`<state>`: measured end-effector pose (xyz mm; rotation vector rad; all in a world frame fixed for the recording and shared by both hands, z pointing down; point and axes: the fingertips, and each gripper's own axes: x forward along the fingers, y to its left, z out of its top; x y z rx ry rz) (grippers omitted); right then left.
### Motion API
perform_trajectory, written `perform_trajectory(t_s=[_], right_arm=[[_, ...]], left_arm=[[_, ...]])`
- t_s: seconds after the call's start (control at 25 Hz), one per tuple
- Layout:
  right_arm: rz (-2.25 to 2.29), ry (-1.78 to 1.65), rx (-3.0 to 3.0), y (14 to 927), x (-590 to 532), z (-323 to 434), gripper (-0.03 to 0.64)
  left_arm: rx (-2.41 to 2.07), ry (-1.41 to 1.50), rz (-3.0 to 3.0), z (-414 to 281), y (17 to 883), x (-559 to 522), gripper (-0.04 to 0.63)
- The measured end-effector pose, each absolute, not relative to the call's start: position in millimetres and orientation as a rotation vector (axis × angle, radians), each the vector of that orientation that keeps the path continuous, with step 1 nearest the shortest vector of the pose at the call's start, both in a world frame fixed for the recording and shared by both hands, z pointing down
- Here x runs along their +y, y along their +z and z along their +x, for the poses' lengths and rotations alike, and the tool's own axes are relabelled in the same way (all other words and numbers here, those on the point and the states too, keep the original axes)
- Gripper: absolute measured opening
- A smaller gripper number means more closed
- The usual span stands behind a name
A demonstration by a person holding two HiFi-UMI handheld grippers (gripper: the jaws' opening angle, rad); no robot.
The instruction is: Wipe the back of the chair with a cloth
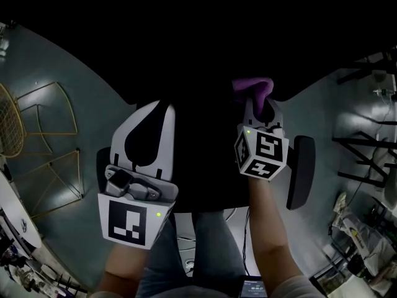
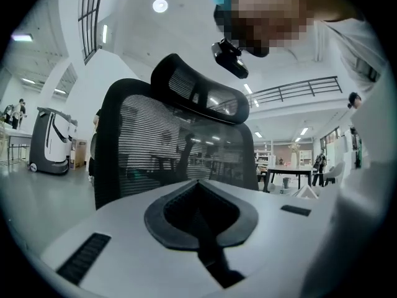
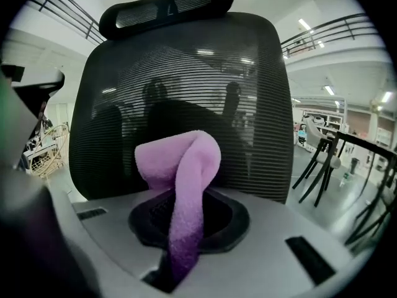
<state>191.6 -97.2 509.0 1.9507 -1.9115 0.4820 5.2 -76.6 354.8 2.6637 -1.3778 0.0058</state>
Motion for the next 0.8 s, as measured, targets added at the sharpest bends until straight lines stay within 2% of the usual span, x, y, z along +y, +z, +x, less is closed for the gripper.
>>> perform_trajectory(t_s=[0.56,0.8], right_arm=[[1.864,0.475,-1.994,511.0,-109.0,105.9,0.052],[1.902,0.508,-1.979,512.1,-109.0,94.9,0.052]], left_arm=[[-1.418,0.004,2.662,-43.5,345.4,-74.6,0.012],[-1.432,0.013,2.658,-63.2,345.8,-74.9,0.012]])
